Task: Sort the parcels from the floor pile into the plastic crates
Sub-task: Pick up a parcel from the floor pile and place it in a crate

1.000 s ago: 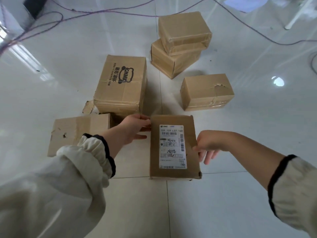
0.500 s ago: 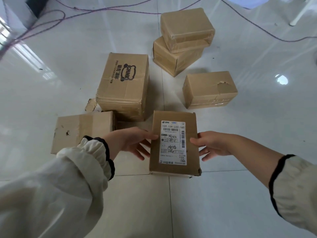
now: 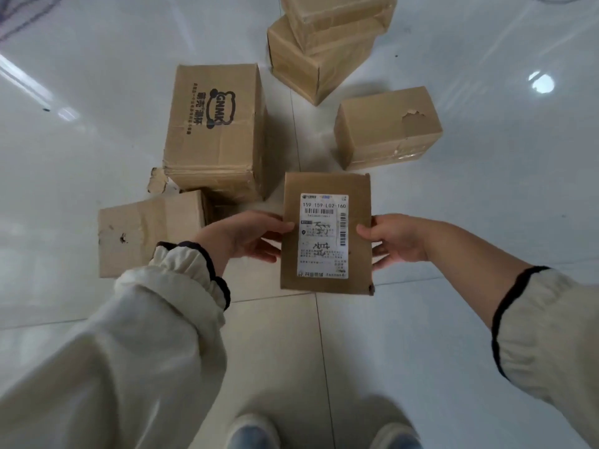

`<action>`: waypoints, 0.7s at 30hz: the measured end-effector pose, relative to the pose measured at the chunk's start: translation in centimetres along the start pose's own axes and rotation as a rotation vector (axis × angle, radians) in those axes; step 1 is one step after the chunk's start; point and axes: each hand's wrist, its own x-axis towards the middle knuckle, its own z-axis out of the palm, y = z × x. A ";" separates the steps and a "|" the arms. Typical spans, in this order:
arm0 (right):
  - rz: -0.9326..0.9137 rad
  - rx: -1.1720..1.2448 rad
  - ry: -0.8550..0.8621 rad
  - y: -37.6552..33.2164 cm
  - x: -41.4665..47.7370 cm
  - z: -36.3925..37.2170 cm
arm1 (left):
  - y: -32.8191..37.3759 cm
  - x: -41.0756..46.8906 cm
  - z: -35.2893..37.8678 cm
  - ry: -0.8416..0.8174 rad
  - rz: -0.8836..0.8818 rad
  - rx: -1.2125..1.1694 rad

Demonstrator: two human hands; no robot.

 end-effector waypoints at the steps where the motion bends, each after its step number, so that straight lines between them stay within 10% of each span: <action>1: 0.015 0.017 0.018 -0.2 -1.0 0.4 | 0.2 -1.0 0.4 0.018 0.006 -0.008; 15: -0.343 -0.229 0.428 -14.3 -43.8 5.9 | 19.2 -40.6 3.4 0.093 0.226 0.093; 21: -0.653 -0.834 1.145 -23.8 -65.7 4.2 | 33.8 -63.0 4.3 -0.227 0.505 0.170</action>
